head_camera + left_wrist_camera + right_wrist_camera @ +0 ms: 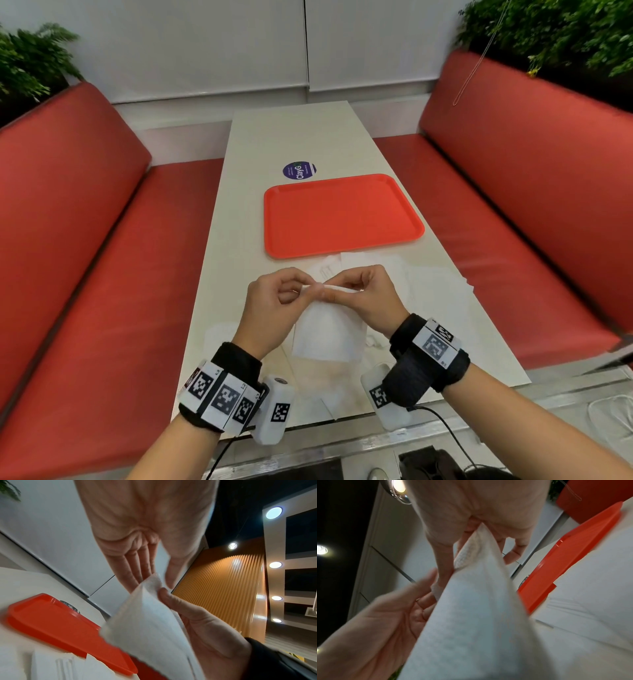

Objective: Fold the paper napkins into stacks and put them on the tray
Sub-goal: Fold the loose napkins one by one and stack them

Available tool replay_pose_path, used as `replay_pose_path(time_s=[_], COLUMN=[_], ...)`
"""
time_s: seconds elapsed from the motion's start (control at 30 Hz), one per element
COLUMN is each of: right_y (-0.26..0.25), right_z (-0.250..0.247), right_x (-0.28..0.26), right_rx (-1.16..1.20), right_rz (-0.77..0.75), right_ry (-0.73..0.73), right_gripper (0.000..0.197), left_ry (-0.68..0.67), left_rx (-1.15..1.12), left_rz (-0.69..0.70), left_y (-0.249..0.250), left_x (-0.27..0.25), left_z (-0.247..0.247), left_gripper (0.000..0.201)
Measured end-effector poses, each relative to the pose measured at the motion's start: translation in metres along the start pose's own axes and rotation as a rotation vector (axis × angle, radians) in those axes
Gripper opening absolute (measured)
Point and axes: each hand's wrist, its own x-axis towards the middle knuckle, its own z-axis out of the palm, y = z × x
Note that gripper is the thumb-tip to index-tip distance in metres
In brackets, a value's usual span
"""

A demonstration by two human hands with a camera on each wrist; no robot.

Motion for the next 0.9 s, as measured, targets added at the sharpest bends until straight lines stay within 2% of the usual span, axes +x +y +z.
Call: replay_pose_path(time_s=[0.13, 0.23, 0.4, 0.53, 0.63, 0.7, 0.8, 0.9], right_y=[0.000, 0.004, 0.002, -0.002, 0.002, 0.004, 0.003, -0.002], right_z=[-0.001, -0.011, -0.018, -0.005, -0.007, -0.010, -0.010, -0.001], right_x=[0.001, 0.002, 0.002, 0.004, 0.008, 0.009, 0.009, 0.010], right_rx=[-0.009, 0.001, -0.053, -0.108, -0.116, -0.109, -0.078, 0.004], right_rz=[0.017, 0.024, -0.009, -0.047, -0.040, -0.029, 0.053, 0.231], right_ry=[0.019, 0.025, 0.016, -0.074, -0.071, -0.054, -0.043, -0.144], right_gripper=[0.010, 0.005, 0.012, 0.016, 0.014, 0.014, 0.016, 0.028], left_ry=[0.117, 0.150, 0.113, 0.038, 0.049, 0.101, 0.224, 0.241], left_rx=[0.041, 0.030, 0.047, 0.050, 0.084, 0.165, 0.274, 0.203], left_rz=[-0.030, -0.064, -0.068, -0.026, -0.004, 0.008, 0.006, -0.002], left_y=[-0.008, -0.013, -0.014, -0.011, -0.014, -0.018, -0.023, -0.024], left_x=[0.007, 0.010, 0.009, 0.008, 0.008, 0.006, 0.005, 0.004], left_z=[-0.005, -0.017, -0.016, -0.005, -0.009, -0.017, -0.036, -0.057], left_gripper=[0.011, 0.010, 0.010, 0.009, 0.009, 0.011, 0.010, 0.011])
